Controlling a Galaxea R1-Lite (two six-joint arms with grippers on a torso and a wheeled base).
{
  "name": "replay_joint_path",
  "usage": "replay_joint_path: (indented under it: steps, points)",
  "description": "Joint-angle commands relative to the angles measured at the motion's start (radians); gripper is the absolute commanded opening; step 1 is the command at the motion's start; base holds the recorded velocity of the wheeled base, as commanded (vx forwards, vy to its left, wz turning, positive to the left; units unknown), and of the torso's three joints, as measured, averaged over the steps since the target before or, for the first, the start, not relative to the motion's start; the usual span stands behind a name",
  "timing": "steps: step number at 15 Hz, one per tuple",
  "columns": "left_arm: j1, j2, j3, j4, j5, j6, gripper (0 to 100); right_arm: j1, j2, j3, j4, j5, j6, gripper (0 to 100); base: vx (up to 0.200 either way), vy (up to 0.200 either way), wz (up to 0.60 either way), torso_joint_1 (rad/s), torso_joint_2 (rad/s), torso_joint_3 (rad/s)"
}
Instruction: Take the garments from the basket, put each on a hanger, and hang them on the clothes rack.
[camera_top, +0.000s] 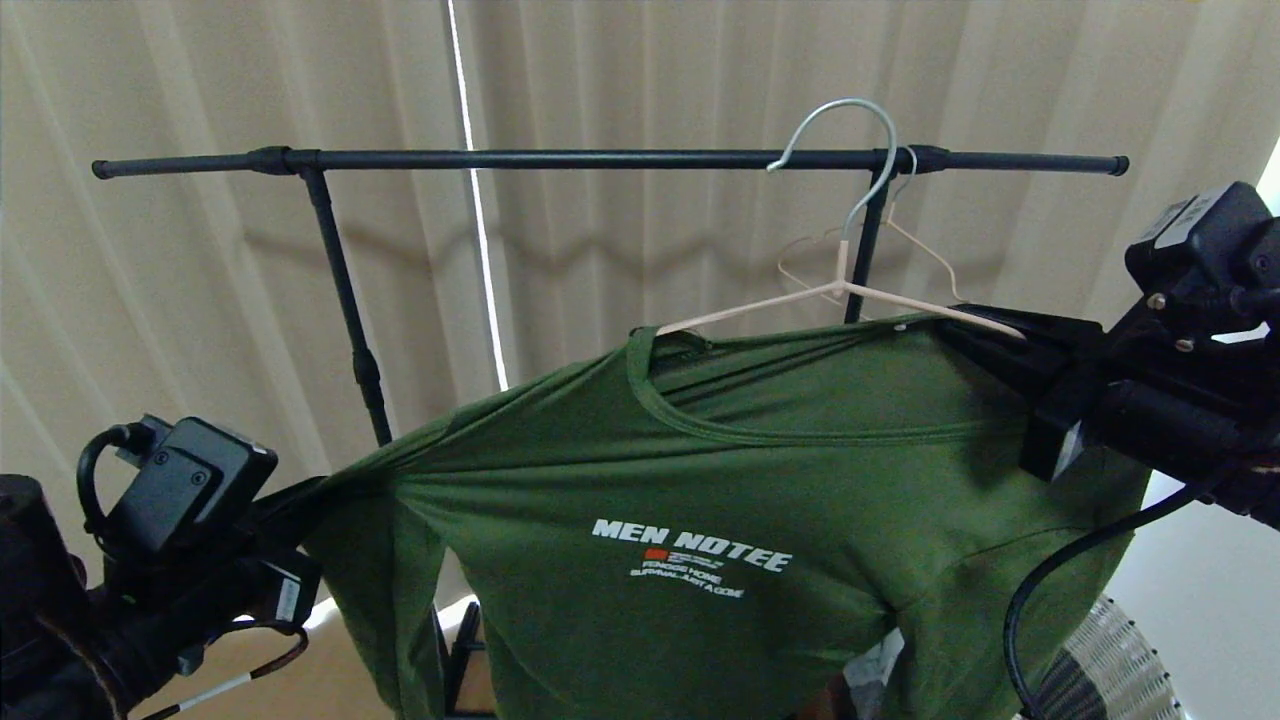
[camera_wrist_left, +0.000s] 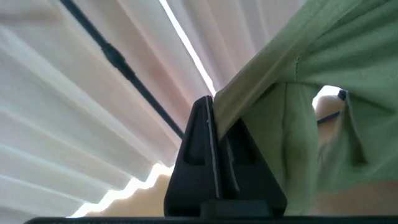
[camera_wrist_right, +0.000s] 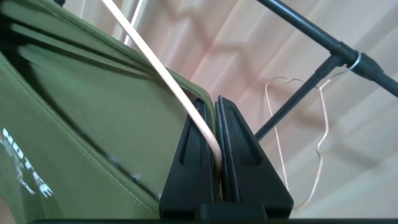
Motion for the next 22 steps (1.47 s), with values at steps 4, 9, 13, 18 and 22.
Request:
replay_joint_path:
  steps: [4,9,13,18,22]
  points:
    - [-0.095,-0.022,-0.022,0.000,0.001,-0.076,100,-0.002,0.002,-0.008,0.000,-0.002,-0.001,0,0.000,0.000,0.00,0.000,0.00,0.000]
    - [-0.167,-0.080,-0.024,-0.009,0.001,-0.243,100,-0.053,-0.026,0.009,0.003,-0.087,-0.001,0,0.000,0.000,0.00,0.000,0.00,0.000]
    - [-0.163,-0.158,0.010,-0.007,0.002,-0.314,100,-0.117,-0.018,0.029,0.018,-0.182,-0.001,0,0.000,0.000,0.00,0.000,0.00,0.000]
    - [-0.126,-0.146,-0.013,-0.009,0.002,-0.298,100,-0.146,-0.015,0.013,0.069,-0.309,0.001,0,0.000,0.000,0.00,0.000,0.00,0.000]
    - [-0.075,-0.068,-0.029,-0.049,0.001,-0.303,100,-0.159,0.005,-0.020,0.065,-0.309,0.004,0,0.000,0.000,0.00,0.000,0.00,0.000]
